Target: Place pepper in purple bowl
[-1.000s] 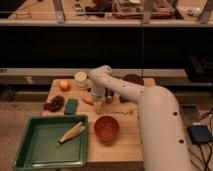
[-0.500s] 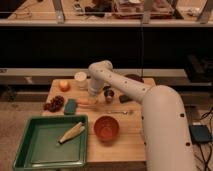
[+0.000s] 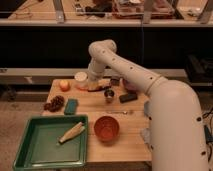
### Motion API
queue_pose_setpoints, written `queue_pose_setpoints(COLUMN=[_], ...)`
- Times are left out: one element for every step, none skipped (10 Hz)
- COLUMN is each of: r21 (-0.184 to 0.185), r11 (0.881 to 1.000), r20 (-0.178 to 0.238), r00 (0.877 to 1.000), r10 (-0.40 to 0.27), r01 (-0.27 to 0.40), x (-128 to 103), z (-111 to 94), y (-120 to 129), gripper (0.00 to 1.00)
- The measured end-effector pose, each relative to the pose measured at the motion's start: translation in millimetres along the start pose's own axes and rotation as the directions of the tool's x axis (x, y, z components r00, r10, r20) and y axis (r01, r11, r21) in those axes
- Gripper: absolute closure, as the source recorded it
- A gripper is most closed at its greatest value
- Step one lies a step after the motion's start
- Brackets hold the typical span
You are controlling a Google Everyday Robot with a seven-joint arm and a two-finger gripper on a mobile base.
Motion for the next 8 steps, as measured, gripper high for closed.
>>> queue_pose_setpoints(r21=[0.011, 0.032, 0.049, 0.064, 0.08, 0.096, 0.098, 0.097], r11=[1.0, 0.996, 0.991, 0.985, 0.974, 0.961, 0.959, 0.96], r20=[-0.01, -0.012, -0.015, -0.015, -0.003, 0.01, 0.015, 0.015], r00=[1.0, 0.997, 0.992, 0.987, 0.977, 0.966, 0.964, 0.964], r10=[0.027, 0.078, 0.127, 0.162, 0.211, 0.258, 0.266, 0.264], r01=[-0.027, -0.078, -0.126, -0.161, -0.21, -0.258, -0.266, -0.264], x=[13, 36, 61, 78, 100, 121, 123, 122], z=[-17, -38, -51, -58, -61, -65, -65, -64], y=[-1, 2, 8, 14, 23, 32, 34, 33], gripper=[1.0, 1.0, 1.0, 1.0, 1.0, 1.0, 1.0, 1.0])
